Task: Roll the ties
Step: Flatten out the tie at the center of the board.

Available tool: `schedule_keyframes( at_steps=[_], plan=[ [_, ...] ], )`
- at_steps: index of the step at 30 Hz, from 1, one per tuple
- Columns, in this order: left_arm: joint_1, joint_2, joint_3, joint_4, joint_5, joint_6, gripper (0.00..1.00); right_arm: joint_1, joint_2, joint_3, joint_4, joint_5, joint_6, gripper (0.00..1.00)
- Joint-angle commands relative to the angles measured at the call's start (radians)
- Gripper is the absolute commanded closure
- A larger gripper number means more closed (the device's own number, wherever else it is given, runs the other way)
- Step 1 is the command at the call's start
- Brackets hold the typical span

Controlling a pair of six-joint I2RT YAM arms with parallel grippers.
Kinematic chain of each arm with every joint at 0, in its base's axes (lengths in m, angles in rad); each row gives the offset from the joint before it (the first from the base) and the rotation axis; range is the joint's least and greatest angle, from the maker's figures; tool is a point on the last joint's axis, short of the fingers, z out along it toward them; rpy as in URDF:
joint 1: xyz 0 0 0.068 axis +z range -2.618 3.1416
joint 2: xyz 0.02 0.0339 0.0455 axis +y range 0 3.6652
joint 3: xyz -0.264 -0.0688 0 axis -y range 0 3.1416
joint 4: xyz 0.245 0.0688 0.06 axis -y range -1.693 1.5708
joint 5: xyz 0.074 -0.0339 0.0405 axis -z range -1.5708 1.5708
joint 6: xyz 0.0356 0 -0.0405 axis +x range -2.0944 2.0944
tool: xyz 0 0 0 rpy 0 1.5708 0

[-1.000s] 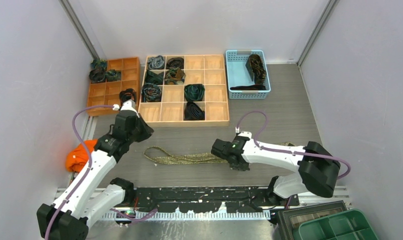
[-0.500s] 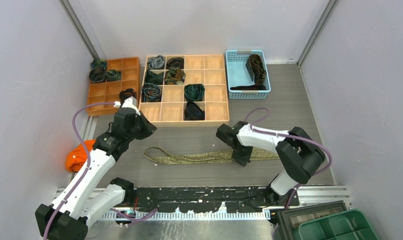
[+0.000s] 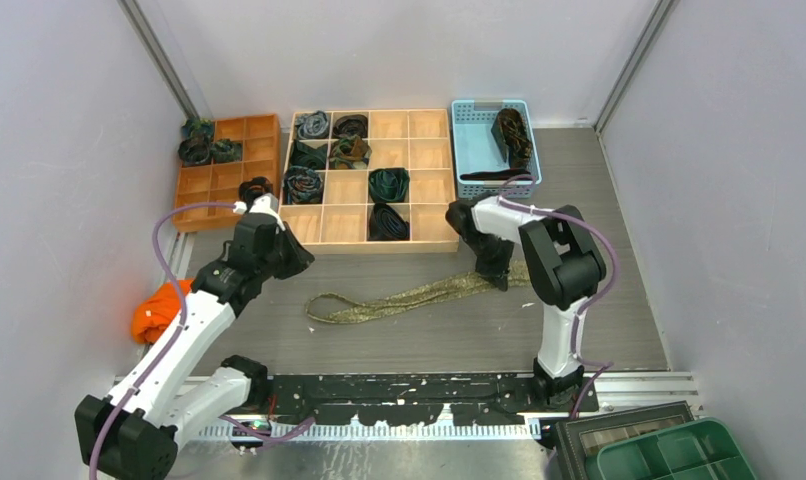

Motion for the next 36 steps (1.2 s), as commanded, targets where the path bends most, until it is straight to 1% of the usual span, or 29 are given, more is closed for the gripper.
schedule_keyframes(
  at_steps=[1, 5, 7, 10, 12, 14, 16, 17, 19, 22, 24, 25, 27, 28, 31, 33, 34, 35, 36],
  plan=[
    [-0.003, 0.031, 0.013, 0.044, -0.005, 0.017, 1.00, -0.040, 0.102, 0.143, 0.107, 0.105, -0.103, 0.95],
    [-0.003, 0.046, 0.005, 0.054, -0.014, 0.010, 1.00, -0.067, 0.167, 0.257, 0.098, 0.146, -0.159, 0.95],
    [-0.003, 0.051, 0.004, 0.053, -0.025, 0.009, 1.00, -0.102, 0.196, 0.320, 0.084, 0.173, -0.189, 0.95],
    [-0.003, 0.055, 0.012, 0.035, -0.044, 0.012, 1.00, -0.150, 0.212, 0.392, 0.060, 0.166, -0.239, 0.95],
    [-0.003, 0.051, 0.016, 0.025, -0.074, 0.011, 1.00, -0.148, 0.181, 0.391, 0.079, 0.153, -0.256, 0.95],
    [0.002, 0.044, 0.023, 0.003, -0.116, 0.003, 1.00, -0.138, 0.121, 0.352, 0.121, 0.117, -0.268, 0.94],
    [0.014, 0.034, 0.033, -0.031, -0.155, -0.011, 1.00, -0.105, 0.029, 0.301, 0.152, 0.118, -0.281, 0.93],
    [0.021, 0.027, 0.034, -0.047, -0.172, -0.019, 1.00, -0.080, -0.021, 0.273, 0.160, 0.133, -0.284, 0.90],
    [0.045, 0.010, 0.028, -0.065, -0.180, -0.035, 1.00, -0.005, -0.121, 0.228, 0.162, 0.171, -0.286, 0.76],
    [0.102, -0.016, 0.015, -0.076, -0.108, -0.072, 1.00, 0.135, -0.251, 0.185, 0.139, 0.244, -0.279, 0.58],
    [0.110, -0.035, 0.036, -0.110, -0.125, -0.077, 1.00, 0.221, -0.324, 0.164, 0.132, 0.250, -0.260, 0.40],
    [0.110, -0.050, 0.052, -0.136, -0.148, -0.074, 1.00, 0.255, -0.361, 0.151, 0.145, 0.232, -0.254, 0.29],
    [0.110, -0.092, 0.099, -0.200, -0.217, -0.059, 1.00, 0.304, -0.424, 0.115, 0.202, 0.127, -0.258, 0.04],
    [0.110, -0.118, 0.130, -0.240, -0.252, -0.049, 1.00, 0.324, -0.450, 0.091, 0.245, 0.067, -0.257, 0.00],
    [0.110, -0.205, 0.244, -0.371, -0.356, -0.027, 0.99, 0.390, -0.485, 0.052, 0.362, -0.089, -0.262, 0.00],
    [0.110, -0.264, 0.316, -0.437, -0.400, -0.016, 0.98, 0.440, -0.454, 0.063, 0.417, -0.149, -0.277, 0.00],
    [0.110, -0.293, 0.347, -0.463, -0.414, -0.012, 0.98, 0.466, -0.421, 0.087, 0.428, -0.168, -0.288, 0.05],
    [0.110, -0.327, 0.378, -0.483, -0.419, -0.005, 0.97, 0.489, -0.380, 0.119, 0.429, -0.185, -0.305, 0.15],
    [0.110, -0.349, 0.394, -0.496, -0.412, 0.003, 0.97, 0.512, -0.331, 0.158, 0.423, -0.191, -0.319, 0.27]
  ],
)
